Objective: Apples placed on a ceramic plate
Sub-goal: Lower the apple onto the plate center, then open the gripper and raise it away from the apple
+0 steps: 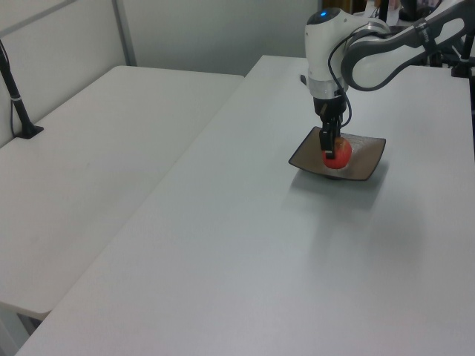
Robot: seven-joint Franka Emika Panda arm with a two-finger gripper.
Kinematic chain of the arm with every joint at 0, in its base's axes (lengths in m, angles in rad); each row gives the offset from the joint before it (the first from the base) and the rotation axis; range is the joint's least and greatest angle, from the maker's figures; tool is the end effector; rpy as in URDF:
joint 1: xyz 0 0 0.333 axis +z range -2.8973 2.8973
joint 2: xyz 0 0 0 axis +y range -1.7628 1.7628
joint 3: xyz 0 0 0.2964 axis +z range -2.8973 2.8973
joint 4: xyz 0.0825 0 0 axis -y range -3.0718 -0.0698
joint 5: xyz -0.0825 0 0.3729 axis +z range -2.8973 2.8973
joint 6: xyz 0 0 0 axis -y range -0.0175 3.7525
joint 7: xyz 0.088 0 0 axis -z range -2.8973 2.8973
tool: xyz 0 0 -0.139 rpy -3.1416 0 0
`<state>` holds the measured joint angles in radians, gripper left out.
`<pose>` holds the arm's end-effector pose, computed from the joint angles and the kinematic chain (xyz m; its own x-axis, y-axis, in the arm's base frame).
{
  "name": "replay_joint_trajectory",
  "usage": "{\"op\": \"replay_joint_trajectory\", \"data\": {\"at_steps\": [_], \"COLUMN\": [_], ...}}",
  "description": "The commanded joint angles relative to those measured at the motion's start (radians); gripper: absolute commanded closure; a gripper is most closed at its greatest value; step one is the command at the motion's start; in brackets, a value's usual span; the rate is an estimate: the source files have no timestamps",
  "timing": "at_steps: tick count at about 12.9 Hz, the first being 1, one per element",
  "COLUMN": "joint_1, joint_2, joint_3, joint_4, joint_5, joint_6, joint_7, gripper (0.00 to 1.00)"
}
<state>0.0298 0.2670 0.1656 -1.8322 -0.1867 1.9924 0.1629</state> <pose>0.5874 0.0955 0.3355 0.9905 0.1079 -0.0854 0.1187 -0.9839 0.1334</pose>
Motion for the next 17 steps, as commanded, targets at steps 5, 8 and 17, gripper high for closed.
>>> {"op": "replay_joint_trajectory", "data": {"at_steps": [5, 8, 17], "joint_1": [0.009, 0.009, 0.056], "joint_2": [-0.034, -0.077, -0.258], "joint_3": [-0.006, -0.006, -0.066], "joint_4": [0.016, 0.051, -0.001], "joint_5": [-0.013, 0.035, 0.139], "joint_6": [-0.007, -0.072, -0.09], "joint_7": [-0.007, -0.005, 0.102], "gripper": [0.0, 0.0, 0.0]}}
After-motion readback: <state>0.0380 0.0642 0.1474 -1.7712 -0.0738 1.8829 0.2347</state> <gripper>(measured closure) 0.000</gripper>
